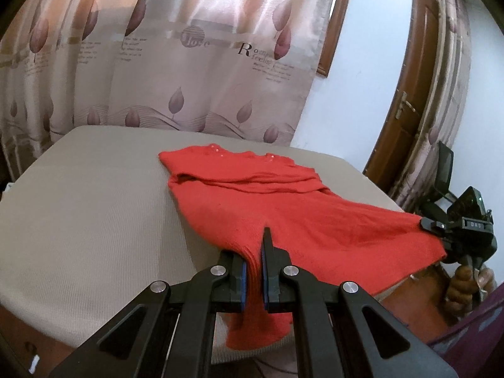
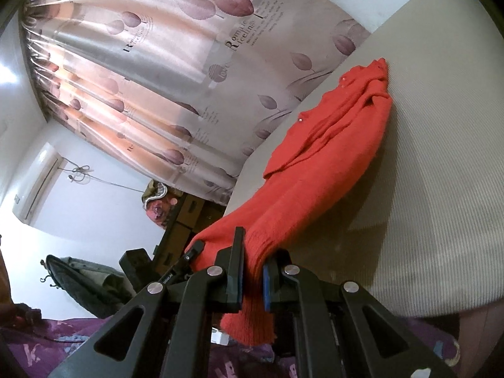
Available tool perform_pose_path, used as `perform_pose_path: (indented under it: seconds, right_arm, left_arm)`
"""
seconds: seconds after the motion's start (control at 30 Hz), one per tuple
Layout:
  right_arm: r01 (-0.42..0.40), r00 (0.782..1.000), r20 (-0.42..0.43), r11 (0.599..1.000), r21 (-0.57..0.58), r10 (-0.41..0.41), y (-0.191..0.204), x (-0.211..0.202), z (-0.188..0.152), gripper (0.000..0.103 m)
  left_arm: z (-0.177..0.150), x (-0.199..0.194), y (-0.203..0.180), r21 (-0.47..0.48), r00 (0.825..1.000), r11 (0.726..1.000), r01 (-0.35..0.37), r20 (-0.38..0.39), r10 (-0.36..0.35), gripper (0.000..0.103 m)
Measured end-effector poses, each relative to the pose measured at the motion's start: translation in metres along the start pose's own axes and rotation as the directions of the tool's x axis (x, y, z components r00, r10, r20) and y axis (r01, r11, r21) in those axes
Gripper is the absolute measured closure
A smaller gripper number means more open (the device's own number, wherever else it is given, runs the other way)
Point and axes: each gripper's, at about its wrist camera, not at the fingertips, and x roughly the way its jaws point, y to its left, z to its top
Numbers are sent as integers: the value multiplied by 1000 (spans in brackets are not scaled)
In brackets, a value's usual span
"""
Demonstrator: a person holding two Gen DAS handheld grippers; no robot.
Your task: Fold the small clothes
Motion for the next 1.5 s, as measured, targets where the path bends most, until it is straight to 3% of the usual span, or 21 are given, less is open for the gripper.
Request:
perform_pose_path:
  seconds: [0.33, 0.67, 0.87, 1.1, 1.5]
  right_arm:
    - [9, 1000, -12, 999, 36, -9, 11, -27, -30, 94]
    - [-9, 1000, 23, 1000, -21, 10, 29, -23, 0, 94]
    - [1, 1000, 19, 999, -39, 0, 25, -11, 26, 94]
    - [19, 1000, 16, 998, -56, -18, 16, 9, 65, 94]
    - [67, 998, 11, 996, -58, -67, -11, 45, 112, 93]
  left_arm:
    - [-16, -43, -14, 29, 999, 999, 34, 4, -34, 96]
    - [17, -40, -13, -12, 992, 997, 78, 100, -76, 96]
    - [43, -20, -7, -33, 991, 996, 77, 111, -73, 96]
    - [68, 25, 4, -78, 996, 995, 68, 64, -63, 96]
    - [87, 81, 20, -121, 998, 992, 40, 52, -34, 96]
